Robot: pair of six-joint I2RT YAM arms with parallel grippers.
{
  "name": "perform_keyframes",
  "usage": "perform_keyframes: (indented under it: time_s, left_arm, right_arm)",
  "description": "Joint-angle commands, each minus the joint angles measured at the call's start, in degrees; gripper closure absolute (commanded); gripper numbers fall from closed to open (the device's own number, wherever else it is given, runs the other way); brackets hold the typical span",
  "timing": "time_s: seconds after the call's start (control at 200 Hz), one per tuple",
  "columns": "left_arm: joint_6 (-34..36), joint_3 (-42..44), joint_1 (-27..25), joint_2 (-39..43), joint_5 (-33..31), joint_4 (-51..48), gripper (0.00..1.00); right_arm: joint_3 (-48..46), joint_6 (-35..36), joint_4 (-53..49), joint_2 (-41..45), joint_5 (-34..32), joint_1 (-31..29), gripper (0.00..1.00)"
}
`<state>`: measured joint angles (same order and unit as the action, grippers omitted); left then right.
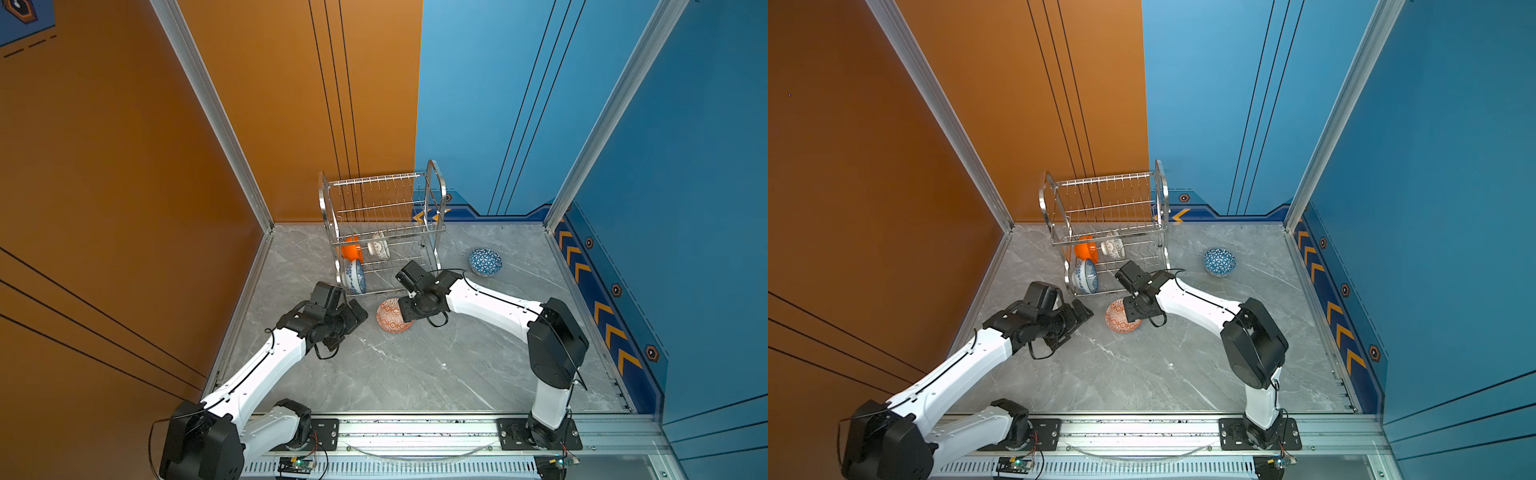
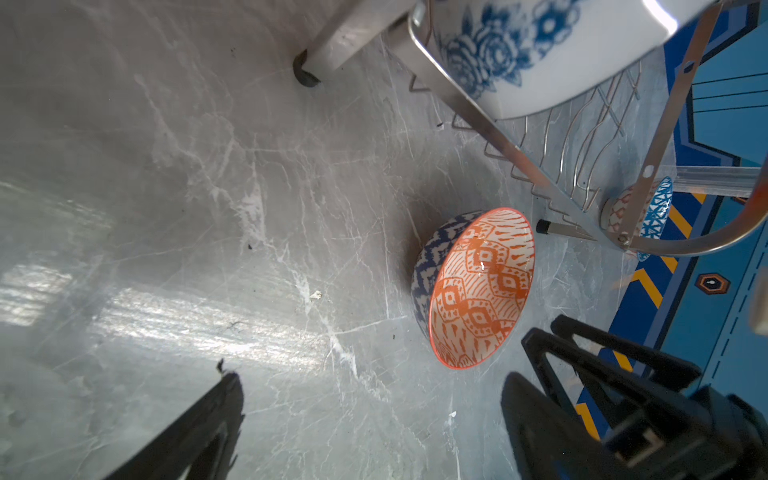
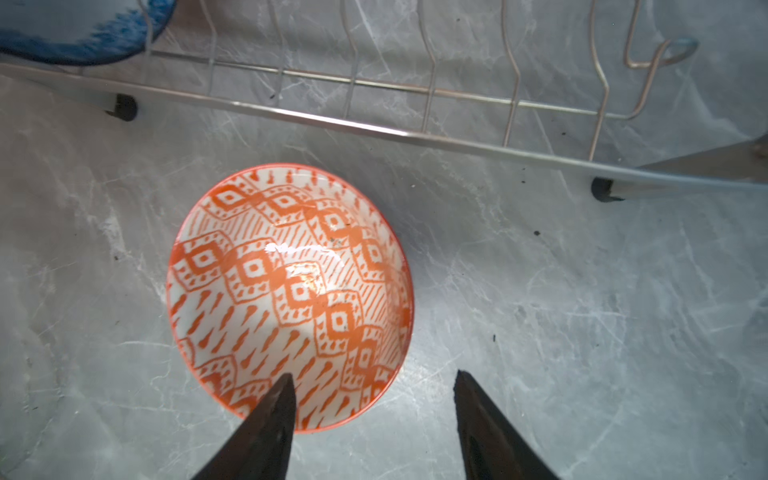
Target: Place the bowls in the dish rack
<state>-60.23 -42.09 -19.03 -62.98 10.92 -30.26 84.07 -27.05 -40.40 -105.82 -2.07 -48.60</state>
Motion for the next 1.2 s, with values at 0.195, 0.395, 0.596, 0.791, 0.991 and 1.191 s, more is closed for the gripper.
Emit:
perform_keyframes:
  time_s: [0.195, 0.395, 0.596, 0.791, 0.991, 1.191]
  left_arm:
    - [-1.1, 1.5, 7.4, 3.1, 6.6, -1.5, 0.02]
    - [-2.0, 2.9, 11.1, 5.1, 8.6, -1.4, 0.02]
    - [-1.8, 4.2, 13.3, 7.4, 10.3, -1.6, 0.02]
    - [-2.2, 6.4, 14.4, 9.8, 11.1, -1.7, 0.02]
    - [-2.3, 7.0, 14.9, 11.5, 11.3, -2.2, 0.02]
    - [-1.9, 6.6, 15.2, 10.9, 11.4, -2.2, 0.02]
  right_arm:
    - [5.6, 11.6, -2.7, -2.1, -4.3, -7.9, 0.23]
    - [11.7, 12.3, -4.1, -9.1, -4.6, -10.2, 0.23]
    - [16.7, 12.0, -7.1, -16.1, -6.4, -10.9, 0.28]
    - [17.2, 12.3, -8.8, -18.4, -9.0, -11.1, 0.42]
    - [18.3, 13.2, -9.8, -19.8, -9.5, -11.4, 0.64]
    - [18.5, 14.2, -9.6, -18.1, -6.5, -11.6, 0.89]
